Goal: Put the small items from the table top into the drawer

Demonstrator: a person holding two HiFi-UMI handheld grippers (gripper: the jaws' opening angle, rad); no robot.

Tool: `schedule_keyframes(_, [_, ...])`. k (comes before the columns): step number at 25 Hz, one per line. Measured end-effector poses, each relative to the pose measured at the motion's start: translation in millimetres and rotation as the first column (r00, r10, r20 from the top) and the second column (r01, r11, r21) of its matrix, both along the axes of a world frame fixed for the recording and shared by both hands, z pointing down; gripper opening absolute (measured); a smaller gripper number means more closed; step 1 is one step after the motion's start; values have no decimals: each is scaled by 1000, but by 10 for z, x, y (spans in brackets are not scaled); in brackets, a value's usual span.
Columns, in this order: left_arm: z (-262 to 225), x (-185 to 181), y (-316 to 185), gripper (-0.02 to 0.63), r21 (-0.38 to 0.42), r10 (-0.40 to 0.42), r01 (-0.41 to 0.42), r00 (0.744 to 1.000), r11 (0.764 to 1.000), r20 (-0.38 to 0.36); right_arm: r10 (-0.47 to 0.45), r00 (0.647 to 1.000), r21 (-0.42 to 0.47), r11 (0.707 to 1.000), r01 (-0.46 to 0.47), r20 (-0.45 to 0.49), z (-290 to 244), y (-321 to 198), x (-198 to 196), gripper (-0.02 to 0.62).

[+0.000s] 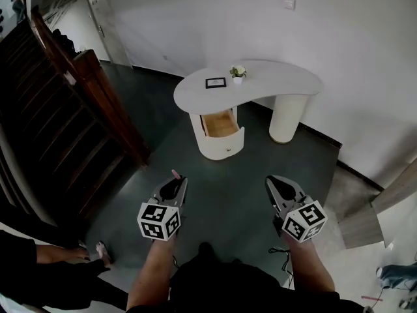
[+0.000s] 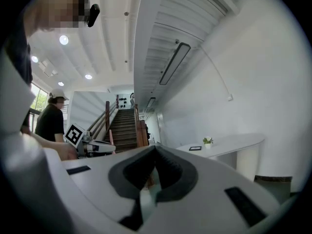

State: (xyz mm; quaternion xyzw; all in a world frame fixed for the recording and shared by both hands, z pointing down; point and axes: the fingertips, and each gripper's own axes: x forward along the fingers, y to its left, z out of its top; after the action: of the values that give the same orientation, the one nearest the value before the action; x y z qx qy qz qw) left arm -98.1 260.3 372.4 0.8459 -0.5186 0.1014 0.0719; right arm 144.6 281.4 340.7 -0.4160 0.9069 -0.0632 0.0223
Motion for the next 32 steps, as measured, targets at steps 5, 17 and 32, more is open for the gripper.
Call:
schedule_keyframes(5, [47,9,-225,56,-4,10,-10,1000,1000,-10,10,1000,-23,1000,-10,-6,47,-195,5,12])
schedule_keyframes(17, [301,-442,-1304,57,-47,51,-53,997,997,-52,12,999,-88,996,-16,-40,213,-1198,-587,12])
schedule_keyframes(32, [571,-1533,-2477,57,-100,55,-62,996,993,-68,-25,997,-164,986,12,-76,400,-2340,-1782,12])
